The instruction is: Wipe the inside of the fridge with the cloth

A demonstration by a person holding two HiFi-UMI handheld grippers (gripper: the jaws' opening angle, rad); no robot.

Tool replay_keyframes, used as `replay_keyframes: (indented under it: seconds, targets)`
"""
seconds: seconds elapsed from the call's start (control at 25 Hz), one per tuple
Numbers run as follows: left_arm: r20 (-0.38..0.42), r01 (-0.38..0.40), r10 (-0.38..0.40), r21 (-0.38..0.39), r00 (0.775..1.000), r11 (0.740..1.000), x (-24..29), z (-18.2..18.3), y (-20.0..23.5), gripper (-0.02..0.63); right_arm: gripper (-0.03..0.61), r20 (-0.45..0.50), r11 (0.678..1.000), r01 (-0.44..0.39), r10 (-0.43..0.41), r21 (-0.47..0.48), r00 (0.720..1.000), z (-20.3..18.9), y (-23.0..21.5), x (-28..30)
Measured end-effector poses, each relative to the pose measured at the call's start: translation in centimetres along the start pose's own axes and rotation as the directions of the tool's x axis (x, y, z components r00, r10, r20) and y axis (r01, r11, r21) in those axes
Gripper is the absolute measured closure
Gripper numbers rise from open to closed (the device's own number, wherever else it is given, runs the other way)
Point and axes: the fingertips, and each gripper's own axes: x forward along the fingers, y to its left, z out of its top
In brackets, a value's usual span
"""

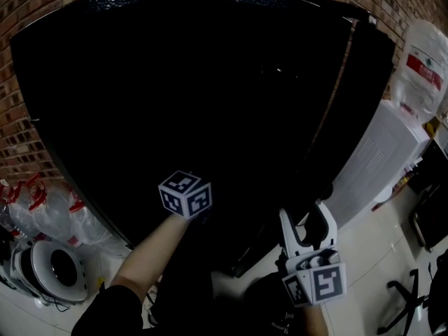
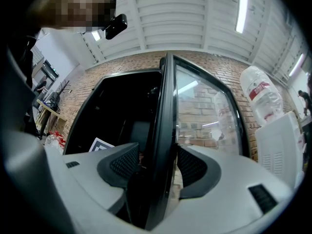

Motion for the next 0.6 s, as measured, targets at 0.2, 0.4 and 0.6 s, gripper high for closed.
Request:
replay_keyframes:
  seconds: [0.2, 0.4, 0.6]
  targets:
    - [0.005, -0.054, 0.053, 0.013, 0.999, 0.998, 1.1, 0.1, 2.8, 0.571, 0.344, 0.0, 1.0, -0.002, 0.002, -0.023, 1.0, -0.2, 0.1, -0.1]
    - [0.002, -0.098, 0.098, 0.021, 0.995, 0.995, 2.2, 0.1, 5.5, 0.571, 0.344, -0.002, 1.0, -0.014, 0.014, -0.027, 1.0, -0.1, 0.2, 0.0]
    - [0.0, -0.113, 0.113, 0.021, 0.994, 0.993, 3.3, 0.0, 7.1, 0.571, 0.344, -0.016, 0.998, 0.006, -0.007, -0.068, 1.0, -0.2, 0.1, 0.1]
